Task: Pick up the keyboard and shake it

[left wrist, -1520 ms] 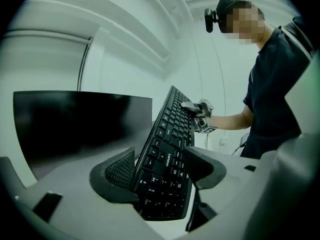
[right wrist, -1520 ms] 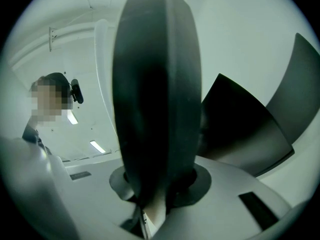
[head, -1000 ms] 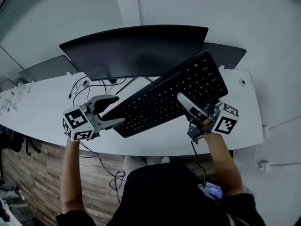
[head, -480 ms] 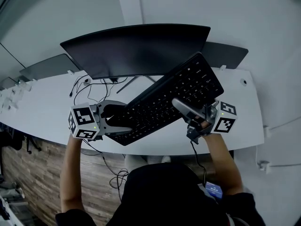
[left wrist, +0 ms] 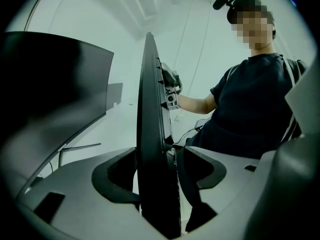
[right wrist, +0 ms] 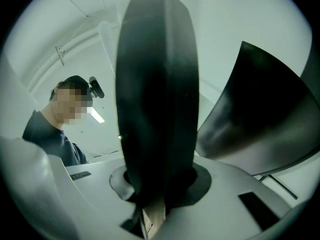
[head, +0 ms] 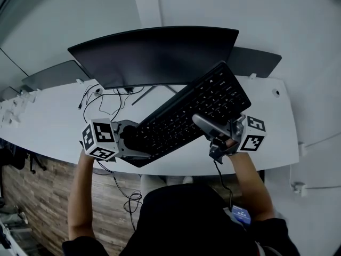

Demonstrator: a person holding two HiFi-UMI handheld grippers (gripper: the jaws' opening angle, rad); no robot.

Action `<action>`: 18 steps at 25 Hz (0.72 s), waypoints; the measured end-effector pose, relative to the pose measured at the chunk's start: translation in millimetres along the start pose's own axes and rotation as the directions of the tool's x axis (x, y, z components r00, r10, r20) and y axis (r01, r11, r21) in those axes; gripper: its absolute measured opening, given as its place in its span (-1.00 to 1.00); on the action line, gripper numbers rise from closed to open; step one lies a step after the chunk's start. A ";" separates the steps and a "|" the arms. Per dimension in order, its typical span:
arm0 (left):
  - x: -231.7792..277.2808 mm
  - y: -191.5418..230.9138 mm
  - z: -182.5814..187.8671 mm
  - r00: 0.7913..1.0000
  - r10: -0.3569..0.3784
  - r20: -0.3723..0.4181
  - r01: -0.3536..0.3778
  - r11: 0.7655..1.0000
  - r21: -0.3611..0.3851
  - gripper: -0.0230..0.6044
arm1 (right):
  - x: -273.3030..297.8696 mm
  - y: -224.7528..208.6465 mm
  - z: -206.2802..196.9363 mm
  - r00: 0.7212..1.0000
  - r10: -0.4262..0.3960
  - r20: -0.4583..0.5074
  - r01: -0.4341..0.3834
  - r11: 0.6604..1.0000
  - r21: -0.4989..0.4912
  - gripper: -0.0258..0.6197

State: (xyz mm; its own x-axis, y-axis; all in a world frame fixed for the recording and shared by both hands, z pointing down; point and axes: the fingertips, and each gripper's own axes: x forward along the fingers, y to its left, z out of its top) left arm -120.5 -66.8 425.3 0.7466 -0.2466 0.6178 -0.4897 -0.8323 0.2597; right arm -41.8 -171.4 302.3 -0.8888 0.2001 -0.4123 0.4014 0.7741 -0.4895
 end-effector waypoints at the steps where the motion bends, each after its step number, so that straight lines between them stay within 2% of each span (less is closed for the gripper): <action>1: 1.6 -1.2 -3.0 1.000 -0.010 -0.017 0.010 1.000 0.000 0.09 | -0.2 -0.6 -0.2 1.000 0.000 0.002 0.000 1.000 0.001 -0.66; 5: 6.2 -4.1 -11.4 0.997 -0.034 -0.071 0.034 0.999 -0.001 0.05 | -0.2 -1.0 -0.3 1.000 0.001 0.001 -0.001 1.000 0.002 -0.66; 7: 6.8 -2.7 -12.2 0.996 -0.039 -0.079 0.038 0.999 -0.012 -0.15 | -0.1 -0.8 -0.2 1.000 0.003 -0.001 -0.003 1.000 -0.002 -0.66; 9: 7.5 -1.2 -12.8 0.996 -0.037 -0.082 0.036 0.999 -0.021 -0.24 | 0.0 -1.0 -0.2 1.000 0.003 -0.002 -0.003 1.000 -0.003 -0.66; 18: 5.9 -3.4 -13.6 0.993 -0.063 -0.096 0.059 0.997 -0.042 -0.42 | -0.1 -2.2 -0.3 1.000 0.009 0.007 -0.009 1.000 -0.002 -0.66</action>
State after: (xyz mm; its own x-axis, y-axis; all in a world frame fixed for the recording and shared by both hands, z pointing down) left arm -120.5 -58.7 438.2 0.7291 -0.1445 0.6689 -0.4631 -0.8238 0.3269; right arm -42.7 -173.0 303.6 -0.8833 0.2029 -0.4226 0.4093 0.7735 -0.4840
